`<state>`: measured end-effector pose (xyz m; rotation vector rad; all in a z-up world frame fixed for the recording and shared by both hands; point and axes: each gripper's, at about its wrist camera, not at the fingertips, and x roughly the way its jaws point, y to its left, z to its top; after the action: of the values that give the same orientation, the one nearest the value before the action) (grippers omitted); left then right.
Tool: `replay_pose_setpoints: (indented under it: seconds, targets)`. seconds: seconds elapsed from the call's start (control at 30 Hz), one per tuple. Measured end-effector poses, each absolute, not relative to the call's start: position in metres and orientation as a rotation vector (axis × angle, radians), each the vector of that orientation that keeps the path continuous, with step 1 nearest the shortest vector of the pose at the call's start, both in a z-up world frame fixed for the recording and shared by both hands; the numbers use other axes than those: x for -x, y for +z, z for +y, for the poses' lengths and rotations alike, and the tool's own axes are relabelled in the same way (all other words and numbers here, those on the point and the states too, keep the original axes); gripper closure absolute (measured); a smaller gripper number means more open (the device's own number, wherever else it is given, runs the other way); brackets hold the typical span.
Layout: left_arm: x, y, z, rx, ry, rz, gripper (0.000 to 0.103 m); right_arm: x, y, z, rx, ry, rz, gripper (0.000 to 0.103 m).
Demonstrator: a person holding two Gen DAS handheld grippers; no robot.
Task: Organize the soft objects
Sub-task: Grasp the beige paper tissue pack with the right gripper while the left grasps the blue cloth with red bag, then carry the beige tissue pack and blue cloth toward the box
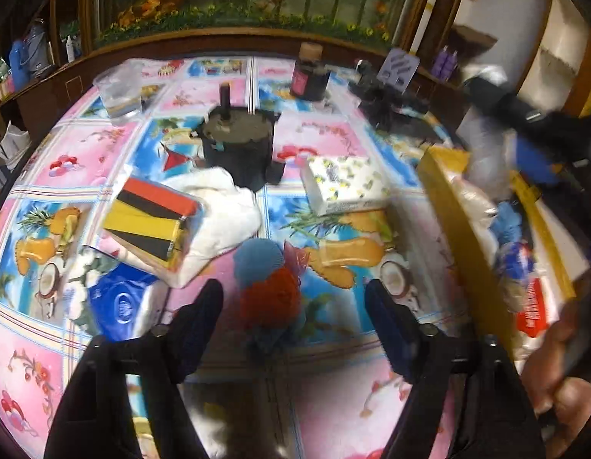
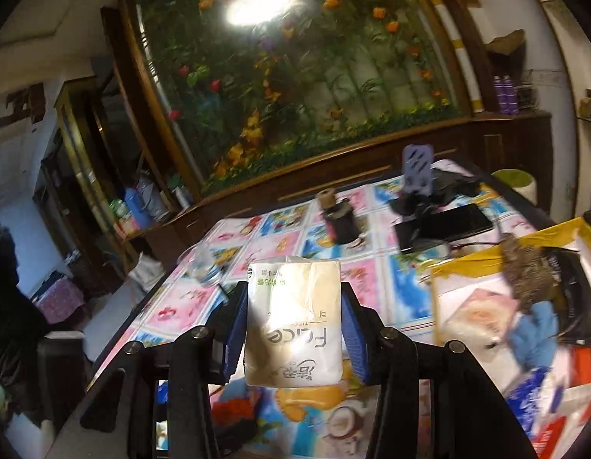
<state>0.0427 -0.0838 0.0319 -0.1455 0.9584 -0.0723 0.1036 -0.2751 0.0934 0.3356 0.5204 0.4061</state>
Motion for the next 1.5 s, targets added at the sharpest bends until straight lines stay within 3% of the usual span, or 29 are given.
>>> replay_pose_setpoints:
  seconds: [0.03,0.1,0.23,0.6,0.9,1.5]
  targets:
    - [-0.048,0.026,-0.086,0.136,-0.060,0.983,0.056,-0.105,0.093,-0.281,-0.358,0.402,0.528,0.054]
    - [-0.059,0.015,-0.086,0.137,-0.047,1.033,0.066,-0.110,0.088,-0.292,-0.419,0.405,0.560,0.054]
    - [-0.059,0.014,-0.087,0.101,-0.013,0.986,0.069,-0.113,0.083,-0.299,-0.468,0.431,0.605,0.054]
    - [-0.045,0.038,-0.083,0.128,-0.071,0.834,0.070,-0.114,0.062,-0.262,-0.371,0.519,0.719,0.054]
    - [-0.045,0.045,-0.068,0.195,-0.057,0.813,0.070,-0.116,0.053,-0.259,-0.367,0.522,0.758,0.054]
    - [-0.038,0.064,-0.091,0.233,-0.130,0.699,0.070,-0.112,0.088,-0.318,-0.503,0.478,0.617,0.054]
